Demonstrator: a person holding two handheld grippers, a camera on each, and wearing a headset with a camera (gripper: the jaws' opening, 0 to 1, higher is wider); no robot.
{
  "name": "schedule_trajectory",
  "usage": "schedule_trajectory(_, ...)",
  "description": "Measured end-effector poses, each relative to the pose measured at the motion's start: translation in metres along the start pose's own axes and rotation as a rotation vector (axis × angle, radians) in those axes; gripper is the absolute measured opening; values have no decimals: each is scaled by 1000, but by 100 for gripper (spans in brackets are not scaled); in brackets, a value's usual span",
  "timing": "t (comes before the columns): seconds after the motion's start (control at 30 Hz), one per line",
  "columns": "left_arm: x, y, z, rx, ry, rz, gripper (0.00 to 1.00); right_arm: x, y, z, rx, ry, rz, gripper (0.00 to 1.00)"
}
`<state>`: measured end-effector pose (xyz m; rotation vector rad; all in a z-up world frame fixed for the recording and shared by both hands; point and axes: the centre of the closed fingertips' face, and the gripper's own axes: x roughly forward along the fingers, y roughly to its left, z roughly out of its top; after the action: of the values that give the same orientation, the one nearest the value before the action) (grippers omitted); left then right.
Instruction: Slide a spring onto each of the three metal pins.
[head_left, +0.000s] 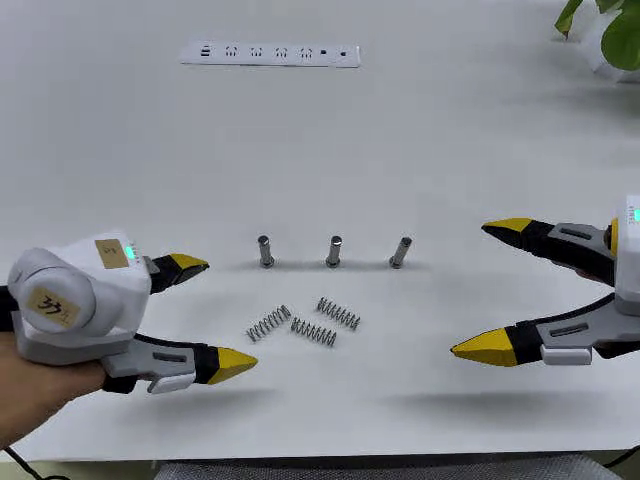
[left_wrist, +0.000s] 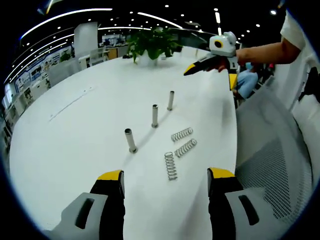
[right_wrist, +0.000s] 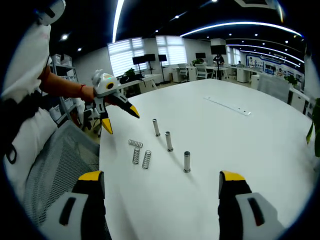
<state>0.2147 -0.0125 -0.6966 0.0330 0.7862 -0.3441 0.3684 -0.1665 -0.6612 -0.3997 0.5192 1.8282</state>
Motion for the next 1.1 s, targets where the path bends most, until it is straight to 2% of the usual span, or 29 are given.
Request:
schedule_trajectory(0.1, 7, -1, -8, -26, 70, -3, 59, 0, 3, -1, 2, -1, 0, 96)
schedule_trajectory(0.17, 12, -2, -8, -11, 81, 2, 52, -1, 4, -1, 3, -3, 1, 96)
schedule_trajectory(0.3, 20, -7, -11, -20, 118, -8, 38, -1, 4, -3, 8, -4, 1, 96)
schedule_trajectory(0.37, 24, -8, -15, -14, 156, 1, 32, -3, 1, -5, 10, -6, 1, 95)
schedule_trajectory(0.4, 26, -9, -15, -13, 159, 1, 30, -3, 2, -6, 9, -6, 0, 95)
schedule_trajectory(0.43, 28, -9, -18, -10, 185, 8, 28, -3, 3, -5, 9, -7, 1, 95)
schedule_trajectory(0.5, 32, -12, -20, 16, 213, -3, 24, -4, 5, -6, 10, -8, -2, 95)
schedule_trajectory(0.67, 42, -15, -26, 41, 287, -9, 22, -4, 3, -8, 15, -6, -7, 94)
schedule_trajectory(0.9, 47, -16, -26, 48, 325, -2, 17, -8, 2, -10, 16, -5, -9, 94)
schedule_trajectory(0.93, 46, -12, -31, 63, 341, -3, 16, -8, 2, -11, 17, -4, -10, 94)
schedule_trajectory(1.07, 46, -10, -29, 61, 347, 6, 14, -10, 1, -13, 20, -2, -11, 94)
schedule_trajectory(1.1, 48, -7, -32, 64, 349, 11, 13, -11, 2, -13, 21, -2, -11, 93)
